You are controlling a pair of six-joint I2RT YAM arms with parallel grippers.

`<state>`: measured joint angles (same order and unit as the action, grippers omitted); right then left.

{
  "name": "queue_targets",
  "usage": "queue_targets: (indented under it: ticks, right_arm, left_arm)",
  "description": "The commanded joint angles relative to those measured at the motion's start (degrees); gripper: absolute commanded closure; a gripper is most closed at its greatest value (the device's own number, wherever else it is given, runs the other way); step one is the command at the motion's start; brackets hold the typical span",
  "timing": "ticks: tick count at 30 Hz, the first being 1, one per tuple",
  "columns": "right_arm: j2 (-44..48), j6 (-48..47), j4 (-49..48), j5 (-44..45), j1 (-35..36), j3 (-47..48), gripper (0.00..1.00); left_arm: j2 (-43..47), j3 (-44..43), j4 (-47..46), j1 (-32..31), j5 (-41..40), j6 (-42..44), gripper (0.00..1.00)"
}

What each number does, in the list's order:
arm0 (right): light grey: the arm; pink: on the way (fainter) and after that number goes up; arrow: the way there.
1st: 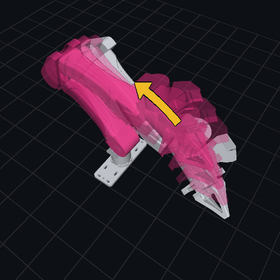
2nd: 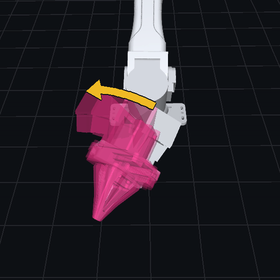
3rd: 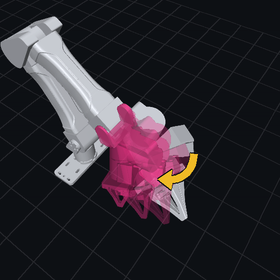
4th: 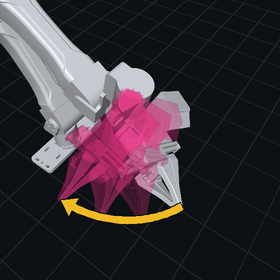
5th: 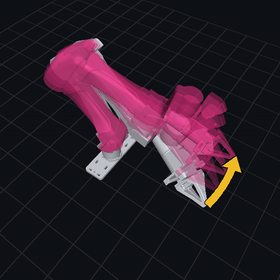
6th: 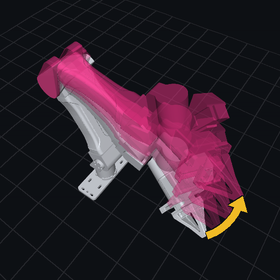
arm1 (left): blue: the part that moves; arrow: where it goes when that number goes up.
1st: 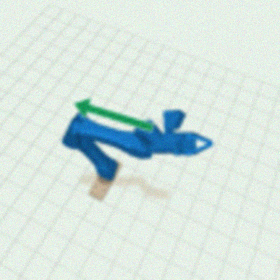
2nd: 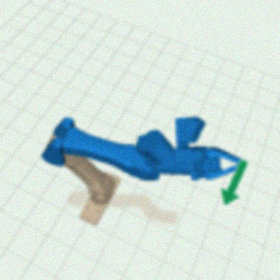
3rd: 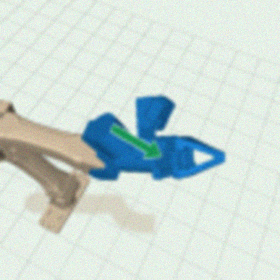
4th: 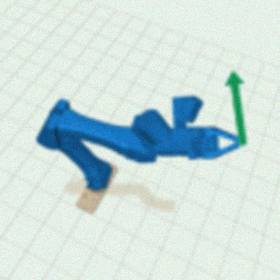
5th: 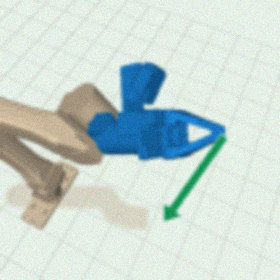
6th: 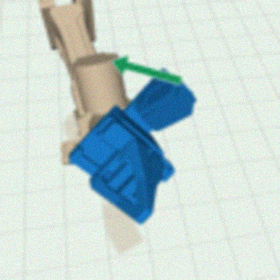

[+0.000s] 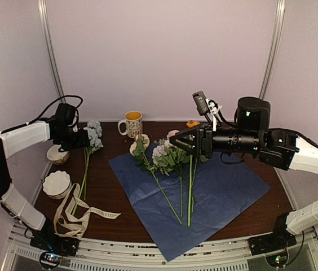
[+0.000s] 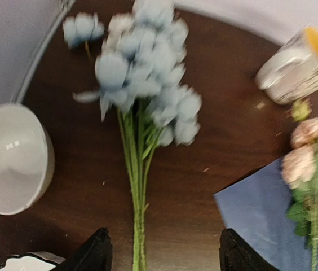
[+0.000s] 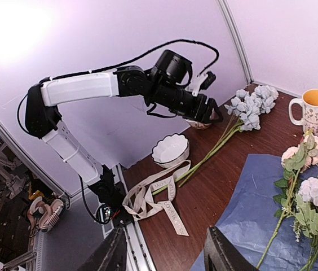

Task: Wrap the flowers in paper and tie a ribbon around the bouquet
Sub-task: Pick up the fake flower from the corner of the board.

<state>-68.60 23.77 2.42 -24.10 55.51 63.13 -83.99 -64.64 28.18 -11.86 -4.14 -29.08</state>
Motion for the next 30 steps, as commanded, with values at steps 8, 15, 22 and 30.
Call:
queue_targets:
  ticks: [8, 15, 22, 30]
  right_arm:
    - [2.80, -1.94, 8.14, 8.24, 0.88, -2.37, 0.54]
    - [4.62, -2.35, 9.04, 10.03, 1.18, -2.78, 0.54]
    - [5.48, -2.57, 10.54, 10.82, 1.17, -2.74, 0.54]
    - [5.31, -2.22, 10.00, 11.32, 1.40, -2.58, 0.54]
  left_arm:
    - [-20.51, -5.41, 6.70, -0.02, -7.93, 0.03, 0.50]
    - [-24.67, -5.09, 4.97, -0.08, -4.14, -0.55, 0.73]
    - [-19.24, -1.89, 3.28, -0.08, -6.48, -2.00, 1.00]
    - [-0.75, 3.39, -0.24, -0.36, -7.54, -3.56, 1.00]
